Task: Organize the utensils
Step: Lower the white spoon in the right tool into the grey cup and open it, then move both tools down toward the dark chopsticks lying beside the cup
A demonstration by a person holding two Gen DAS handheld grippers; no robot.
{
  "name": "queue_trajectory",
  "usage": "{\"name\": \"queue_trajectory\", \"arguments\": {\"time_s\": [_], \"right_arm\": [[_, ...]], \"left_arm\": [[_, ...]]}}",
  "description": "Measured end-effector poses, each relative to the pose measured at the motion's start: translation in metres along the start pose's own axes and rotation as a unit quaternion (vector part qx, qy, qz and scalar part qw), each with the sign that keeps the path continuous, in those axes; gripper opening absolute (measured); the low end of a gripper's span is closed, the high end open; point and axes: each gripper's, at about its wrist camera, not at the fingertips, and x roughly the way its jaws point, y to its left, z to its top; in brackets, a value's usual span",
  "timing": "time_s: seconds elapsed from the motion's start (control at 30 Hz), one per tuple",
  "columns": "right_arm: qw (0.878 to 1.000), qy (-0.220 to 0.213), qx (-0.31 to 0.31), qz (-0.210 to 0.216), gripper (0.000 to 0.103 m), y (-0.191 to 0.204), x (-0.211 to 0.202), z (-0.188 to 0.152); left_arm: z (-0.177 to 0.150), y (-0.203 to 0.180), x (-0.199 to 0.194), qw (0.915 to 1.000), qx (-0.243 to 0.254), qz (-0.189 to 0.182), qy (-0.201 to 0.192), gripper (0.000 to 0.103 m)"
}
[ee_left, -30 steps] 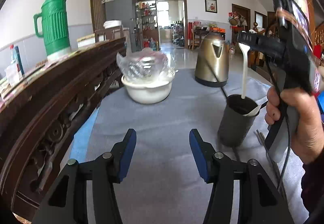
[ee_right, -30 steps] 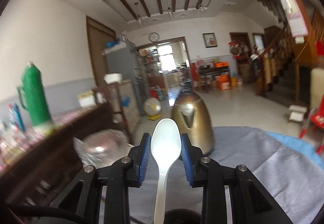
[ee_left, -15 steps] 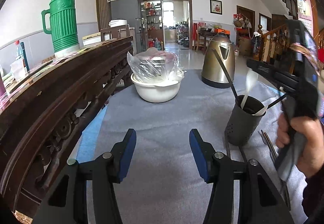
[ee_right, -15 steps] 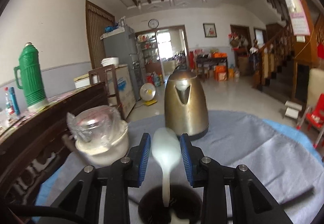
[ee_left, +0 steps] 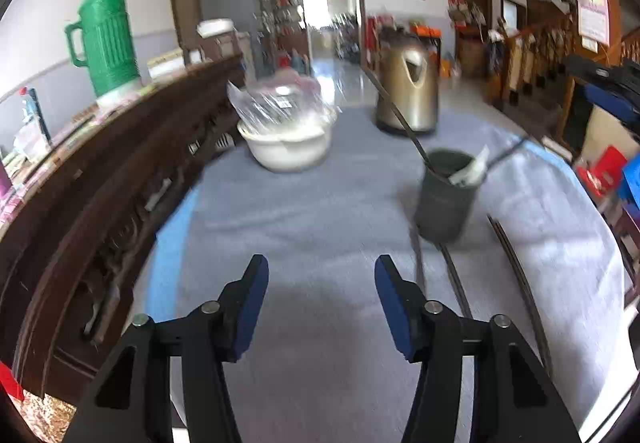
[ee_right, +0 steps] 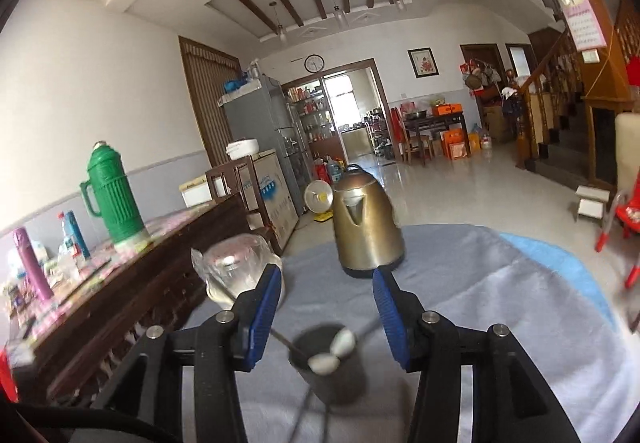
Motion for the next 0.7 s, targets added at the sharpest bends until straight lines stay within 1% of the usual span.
{"name": "queue_trajectory", "arguments": {"time_s": [0.07,0.17,0.27,0.33,0.5,0.7], "right_arm": [[1.0,0.01,-0.001,-0.009,0.052,-0.011,-0.021,-0.009],[0.999,0.043,0.008,-0.015,0.052,-0.031,-0.041,-0.026],[0.997,0.07,0.014,-0.027,0.052,-0.048,-0.055,-0.042],[0.995,0.09,0.031,-0.024,0.052,-0.06,-0.06,-0.054],[0.989,0.136,0.063,-0.009,0.052,-0.082,-0.063,-0.081],[0.985,0.16,0.067,0.011,0.052,-0.078,-0.062,-0.101]], "left_arm": [[-0.004,-0.01,0.002,0.9996,0.009,-0.003,0.025,0.059],[-0.013,-0.022,0.005,0.998,0.018,-0.011,0.06,0.059],[-0.022,-0.03,0.005,0.9967,0.02,-0.014,0.077,0.059],[-0.028,-0.035,0.004,0.9959,0.023,-0.012,0.087,0.059],[-0.036,-0.048,0.0,0.9943,0.039,-0.001,0.099,0.059],[-0.036,-0.055,-0.001,0.9939,0.053,0.025,0.094,0.059]]}}
